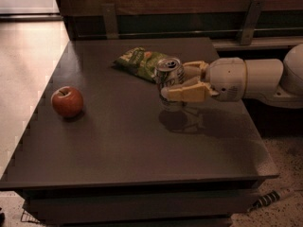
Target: Place 7up can upright
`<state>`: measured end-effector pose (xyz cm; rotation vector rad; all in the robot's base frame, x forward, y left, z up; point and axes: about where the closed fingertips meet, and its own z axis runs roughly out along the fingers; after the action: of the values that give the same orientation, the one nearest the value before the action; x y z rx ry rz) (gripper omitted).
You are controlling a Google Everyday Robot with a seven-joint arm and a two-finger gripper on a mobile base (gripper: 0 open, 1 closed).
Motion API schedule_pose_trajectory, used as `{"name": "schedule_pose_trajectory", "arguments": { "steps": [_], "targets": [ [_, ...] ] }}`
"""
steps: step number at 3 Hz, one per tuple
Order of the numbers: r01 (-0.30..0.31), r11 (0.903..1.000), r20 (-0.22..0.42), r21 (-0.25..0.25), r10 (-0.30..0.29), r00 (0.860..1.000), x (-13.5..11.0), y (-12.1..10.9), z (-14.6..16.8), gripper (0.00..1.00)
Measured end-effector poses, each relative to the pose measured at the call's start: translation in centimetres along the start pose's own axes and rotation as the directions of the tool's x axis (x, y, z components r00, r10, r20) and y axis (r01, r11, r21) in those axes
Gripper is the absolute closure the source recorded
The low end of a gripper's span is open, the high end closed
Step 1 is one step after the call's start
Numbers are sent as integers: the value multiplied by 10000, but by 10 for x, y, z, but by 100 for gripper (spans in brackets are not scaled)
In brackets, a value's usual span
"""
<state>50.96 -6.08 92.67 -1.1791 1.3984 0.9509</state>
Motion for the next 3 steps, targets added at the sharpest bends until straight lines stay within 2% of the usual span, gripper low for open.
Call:
{"name": "schedule_pose_trajectory", "arguments": {
  "steps": [1,2,3],
  "targets": [
    [-352,9993,116,-80,353,9993,14,2,12,100],
    [-927,9955,399,198,919,9950,37,0,6,100],
    [-1563,9859,705,599,1521,9859,62,-5,-6,100]
  ]
}}
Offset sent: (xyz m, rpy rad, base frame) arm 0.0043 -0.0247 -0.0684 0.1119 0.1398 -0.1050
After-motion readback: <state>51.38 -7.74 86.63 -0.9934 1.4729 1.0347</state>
